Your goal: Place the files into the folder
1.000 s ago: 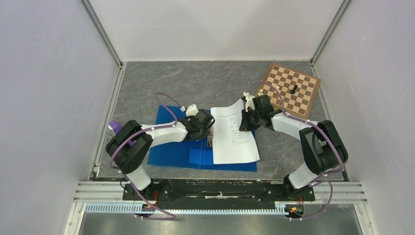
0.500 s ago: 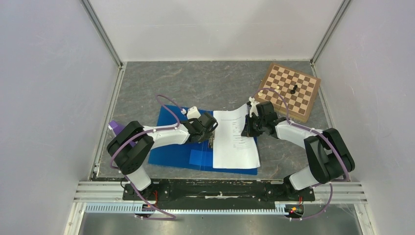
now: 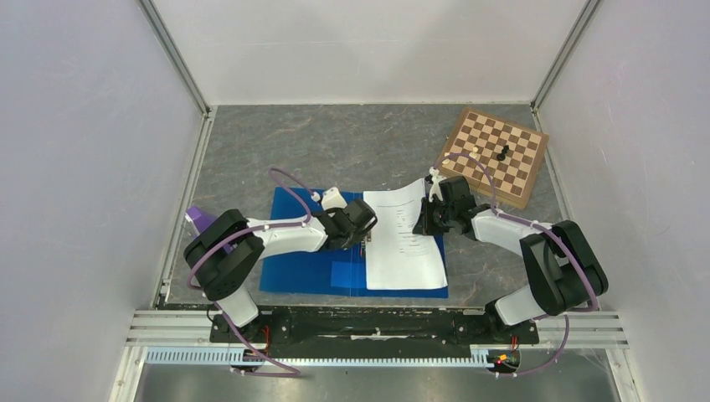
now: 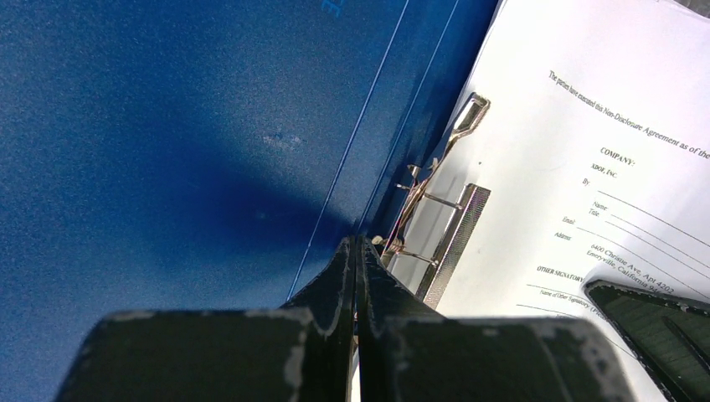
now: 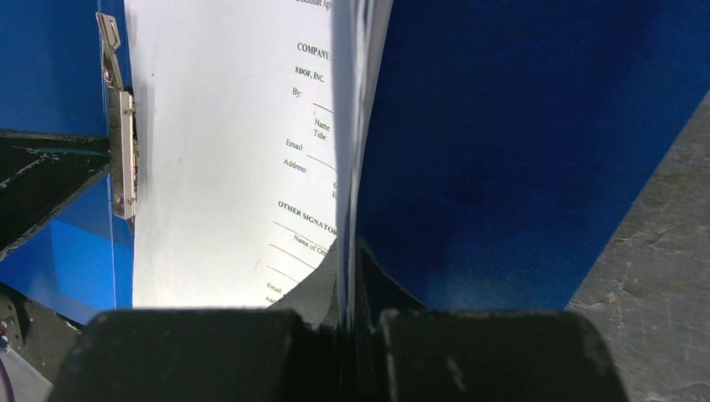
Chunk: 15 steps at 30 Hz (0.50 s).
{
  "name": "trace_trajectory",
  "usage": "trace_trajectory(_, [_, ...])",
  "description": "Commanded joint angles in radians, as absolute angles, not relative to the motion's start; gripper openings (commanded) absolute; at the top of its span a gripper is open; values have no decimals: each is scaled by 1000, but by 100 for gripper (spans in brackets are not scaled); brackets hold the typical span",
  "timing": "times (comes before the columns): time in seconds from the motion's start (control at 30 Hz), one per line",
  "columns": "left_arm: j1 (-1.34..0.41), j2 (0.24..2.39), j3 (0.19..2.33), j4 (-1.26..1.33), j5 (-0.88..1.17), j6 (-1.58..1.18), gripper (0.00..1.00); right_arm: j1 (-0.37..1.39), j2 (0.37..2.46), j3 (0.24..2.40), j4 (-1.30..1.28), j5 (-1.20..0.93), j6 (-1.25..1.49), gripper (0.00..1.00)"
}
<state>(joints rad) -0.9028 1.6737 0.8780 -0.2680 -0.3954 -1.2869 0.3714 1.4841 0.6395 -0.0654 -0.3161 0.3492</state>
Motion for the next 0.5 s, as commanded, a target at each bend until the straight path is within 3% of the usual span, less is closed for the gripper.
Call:
trace_trajectory(0.0, [-929,1663,856,-321,-407,-1358,2,378,1456,635,-49,-294,351,0])
trace_trajectory(0.47, [-943,1640,853,-352,-429,-1434,2,379,1419,621,-77,-275,349,0])
